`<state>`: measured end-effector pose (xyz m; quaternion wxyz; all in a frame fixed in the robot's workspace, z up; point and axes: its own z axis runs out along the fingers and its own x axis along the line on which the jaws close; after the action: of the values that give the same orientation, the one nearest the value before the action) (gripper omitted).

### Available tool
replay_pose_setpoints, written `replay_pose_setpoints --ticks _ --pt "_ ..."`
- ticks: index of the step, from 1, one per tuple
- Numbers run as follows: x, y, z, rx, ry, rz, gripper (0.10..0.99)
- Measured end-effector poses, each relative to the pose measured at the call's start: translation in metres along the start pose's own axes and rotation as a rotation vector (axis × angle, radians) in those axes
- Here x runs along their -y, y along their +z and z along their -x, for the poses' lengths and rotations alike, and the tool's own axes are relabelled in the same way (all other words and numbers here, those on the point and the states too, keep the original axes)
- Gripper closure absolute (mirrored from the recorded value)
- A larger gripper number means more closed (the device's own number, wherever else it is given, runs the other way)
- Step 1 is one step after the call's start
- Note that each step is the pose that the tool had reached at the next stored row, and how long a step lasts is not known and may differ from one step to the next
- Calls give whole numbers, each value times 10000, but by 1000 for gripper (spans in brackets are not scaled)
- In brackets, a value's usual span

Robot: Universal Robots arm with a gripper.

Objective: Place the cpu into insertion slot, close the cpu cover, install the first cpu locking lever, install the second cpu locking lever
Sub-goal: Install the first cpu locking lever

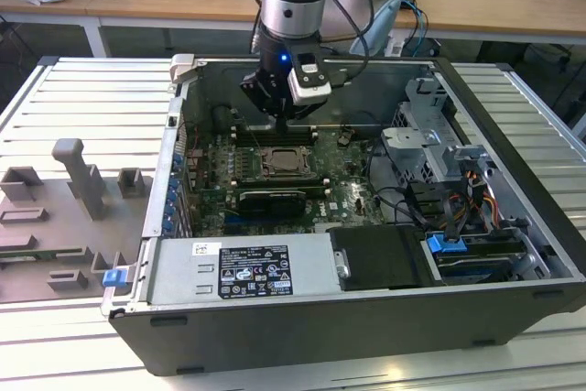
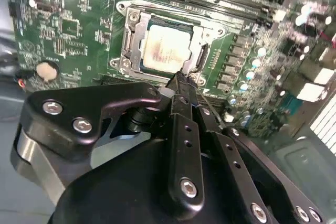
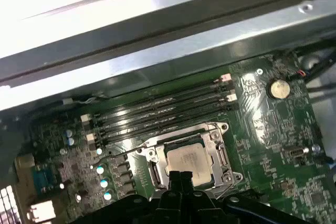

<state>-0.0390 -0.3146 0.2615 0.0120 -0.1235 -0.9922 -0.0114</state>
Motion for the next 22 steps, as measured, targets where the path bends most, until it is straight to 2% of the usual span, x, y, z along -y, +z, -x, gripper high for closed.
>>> replay_pose_setpoints --ticks 2,4,7,11,13,16,22 --pt "0 2 0 -8 -370 -11 980" --pt "1 7 0 -19 -980 -28 980" --pt "5 10 -18 2 -1124 -24 980" --pt "31 18 -122 283 -1131 29 980" --pt "40 24 -155 355 -1137 43 980" --pt "47 37 -181 364 -1250 67 980" --pt "54 54 -206 339 -1914 112 980"
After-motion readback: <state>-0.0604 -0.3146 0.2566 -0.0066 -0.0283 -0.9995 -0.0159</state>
